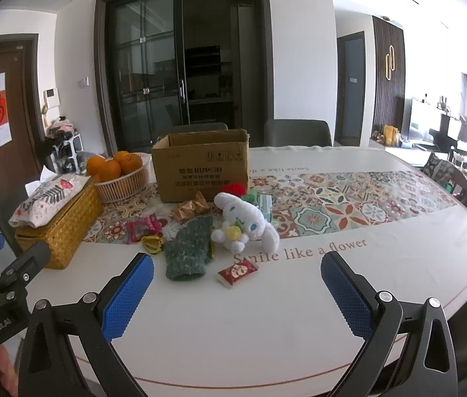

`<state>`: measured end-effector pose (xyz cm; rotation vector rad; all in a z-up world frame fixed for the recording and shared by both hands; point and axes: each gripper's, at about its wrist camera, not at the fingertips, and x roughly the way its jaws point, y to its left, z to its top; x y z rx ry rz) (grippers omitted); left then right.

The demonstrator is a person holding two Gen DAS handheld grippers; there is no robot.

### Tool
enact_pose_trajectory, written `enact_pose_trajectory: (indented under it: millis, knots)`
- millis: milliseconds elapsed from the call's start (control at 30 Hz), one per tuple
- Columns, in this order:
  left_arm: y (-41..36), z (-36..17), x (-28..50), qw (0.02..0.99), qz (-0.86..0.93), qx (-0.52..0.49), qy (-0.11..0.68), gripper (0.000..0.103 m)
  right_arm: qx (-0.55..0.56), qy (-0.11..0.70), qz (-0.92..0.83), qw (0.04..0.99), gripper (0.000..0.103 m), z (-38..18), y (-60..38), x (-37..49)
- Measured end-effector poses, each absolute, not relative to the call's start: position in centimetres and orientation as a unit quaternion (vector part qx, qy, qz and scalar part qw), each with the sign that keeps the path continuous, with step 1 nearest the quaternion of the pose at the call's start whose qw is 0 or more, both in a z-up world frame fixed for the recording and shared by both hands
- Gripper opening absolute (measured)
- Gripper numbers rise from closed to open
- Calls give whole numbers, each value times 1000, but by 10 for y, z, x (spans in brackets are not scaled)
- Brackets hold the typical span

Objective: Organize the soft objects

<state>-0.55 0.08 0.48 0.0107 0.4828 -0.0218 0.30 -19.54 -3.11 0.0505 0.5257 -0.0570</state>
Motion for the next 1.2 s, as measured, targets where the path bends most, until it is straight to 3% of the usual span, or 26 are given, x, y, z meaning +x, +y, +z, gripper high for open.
enact_pose_trajectory:
  millis: [1200]
  knots:
    - [-2,10,-7,971,-15,4,239,103,27,254,-22,966,103,-27,-196,1]
